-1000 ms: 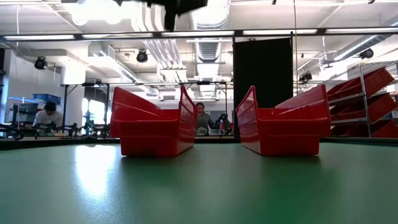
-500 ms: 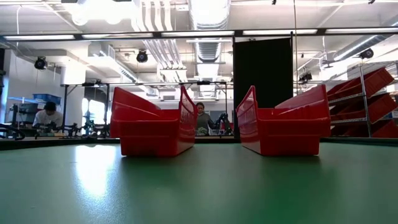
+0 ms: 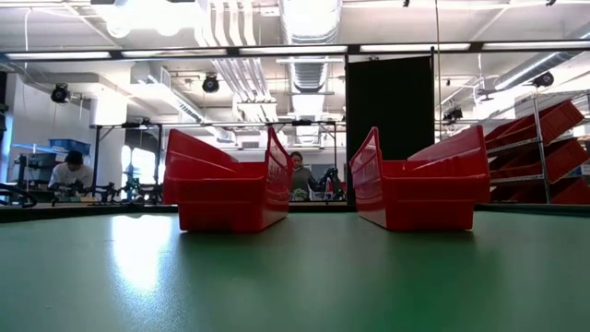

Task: Sort batteries
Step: Put the black battery into the right red bin

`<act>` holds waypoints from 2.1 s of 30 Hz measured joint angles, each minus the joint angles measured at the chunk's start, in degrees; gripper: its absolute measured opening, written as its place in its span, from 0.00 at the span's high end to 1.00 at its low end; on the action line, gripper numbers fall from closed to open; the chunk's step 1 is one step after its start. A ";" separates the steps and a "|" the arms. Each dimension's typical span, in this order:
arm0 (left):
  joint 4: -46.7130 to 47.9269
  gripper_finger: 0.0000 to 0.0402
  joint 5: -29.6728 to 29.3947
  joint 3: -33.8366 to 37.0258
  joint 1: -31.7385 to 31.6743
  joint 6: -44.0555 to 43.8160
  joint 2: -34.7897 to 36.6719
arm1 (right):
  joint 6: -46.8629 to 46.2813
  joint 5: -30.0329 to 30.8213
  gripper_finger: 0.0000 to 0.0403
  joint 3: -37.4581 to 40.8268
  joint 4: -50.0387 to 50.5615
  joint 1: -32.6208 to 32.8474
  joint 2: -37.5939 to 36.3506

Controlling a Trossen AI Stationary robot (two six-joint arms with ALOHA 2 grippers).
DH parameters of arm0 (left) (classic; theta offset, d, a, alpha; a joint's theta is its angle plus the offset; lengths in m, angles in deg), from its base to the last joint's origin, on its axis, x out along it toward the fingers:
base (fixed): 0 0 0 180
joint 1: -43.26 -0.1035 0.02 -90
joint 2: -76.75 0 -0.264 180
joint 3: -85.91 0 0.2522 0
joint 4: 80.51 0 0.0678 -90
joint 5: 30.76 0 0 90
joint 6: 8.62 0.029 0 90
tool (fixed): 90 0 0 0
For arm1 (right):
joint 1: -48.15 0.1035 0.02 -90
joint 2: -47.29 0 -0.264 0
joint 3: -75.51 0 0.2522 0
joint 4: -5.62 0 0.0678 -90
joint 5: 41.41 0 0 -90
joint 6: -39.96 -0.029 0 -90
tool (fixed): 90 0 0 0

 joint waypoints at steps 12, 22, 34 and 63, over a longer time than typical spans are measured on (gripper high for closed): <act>-0.74 0.93 -0.50 -0.23 0.22 -0.25 -0.06 | 0.41 -0.08 0.90 0.00 3.27 0.17 -0.33; 23.78 0.75 -9.84 -0.27 0.69 -1.74 5.47 | 1.71 0.29 0.90 -1.94 13.04 0.19 -1.20; 64.37 0.69 -29.01 1.01 8.19 -10.25 19.94 | -3.73 2.64 0.90 8.62 35.18 2.09 2.94; 48.56 0.71 -33.04 42.81 9.03 -27.98 43.00 | -4.35 4.85 0.90 32.57 17.14 3.41 20.92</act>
